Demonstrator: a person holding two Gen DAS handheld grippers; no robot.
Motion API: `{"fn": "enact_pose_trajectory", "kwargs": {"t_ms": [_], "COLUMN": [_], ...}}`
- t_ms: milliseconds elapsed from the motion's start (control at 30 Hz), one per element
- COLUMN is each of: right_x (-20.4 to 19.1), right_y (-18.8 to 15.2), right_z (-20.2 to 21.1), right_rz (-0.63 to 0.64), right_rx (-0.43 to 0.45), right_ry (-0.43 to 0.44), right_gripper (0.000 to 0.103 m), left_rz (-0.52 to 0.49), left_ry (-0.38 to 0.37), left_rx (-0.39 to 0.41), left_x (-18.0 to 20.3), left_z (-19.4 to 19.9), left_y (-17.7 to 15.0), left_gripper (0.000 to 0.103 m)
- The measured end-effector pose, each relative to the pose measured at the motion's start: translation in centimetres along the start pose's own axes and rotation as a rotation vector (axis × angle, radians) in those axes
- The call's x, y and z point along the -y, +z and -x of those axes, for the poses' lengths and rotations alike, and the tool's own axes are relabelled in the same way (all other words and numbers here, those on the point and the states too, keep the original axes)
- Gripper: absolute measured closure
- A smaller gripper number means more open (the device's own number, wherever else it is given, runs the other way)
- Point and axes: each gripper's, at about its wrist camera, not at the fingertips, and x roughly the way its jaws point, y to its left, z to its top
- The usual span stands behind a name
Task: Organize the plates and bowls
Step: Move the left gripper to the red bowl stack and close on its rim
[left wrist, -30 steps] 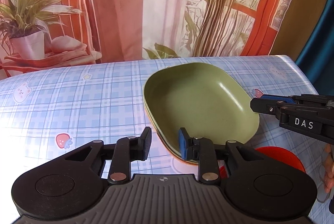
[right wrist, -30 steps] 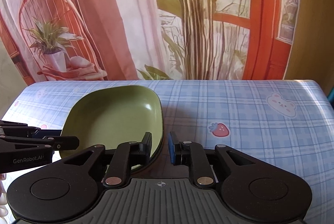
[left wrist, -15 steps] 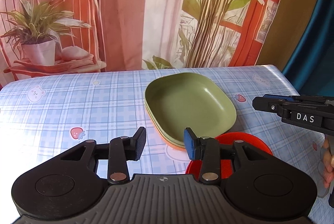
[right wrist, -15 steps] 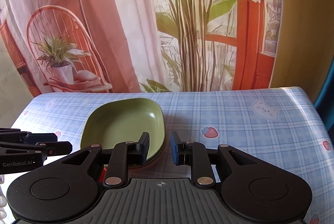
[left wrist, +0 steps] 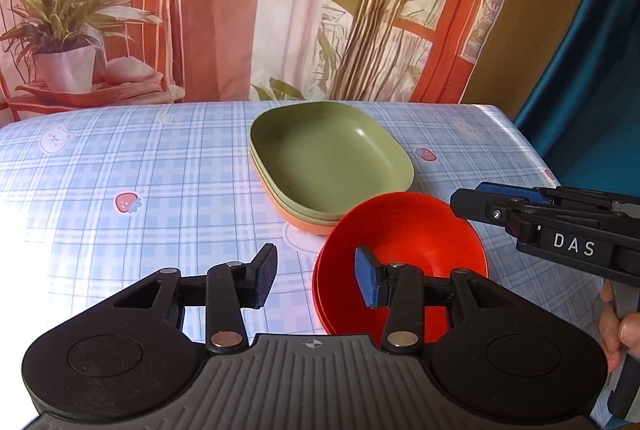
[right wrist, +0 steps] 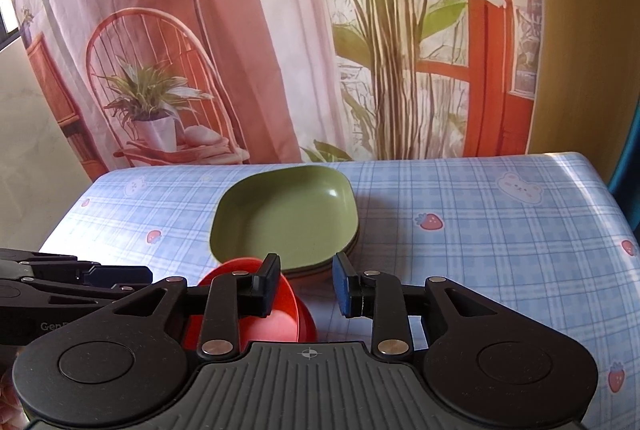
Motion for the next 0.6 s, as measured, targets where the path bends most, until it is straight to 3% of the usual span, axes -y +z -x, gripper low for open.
{"fn": "enact_pose_trajectory", "kwargs": {"t_ms": [600], "right_x": [1.9], "right_y": [-3.9], "right_z": [-2.7], "right_rz": [-0.118], "right_rx": [-0.085], "right_ry": [0.024], "right_gripper": [0.077], "left_rz": [0.021], "left_ry": [-0.051], "left_rx": [-0.072], "left_x": [0.3], "left_z": [-2.4], "left_y": [-1.3], "left_gripper": [0.057]}}
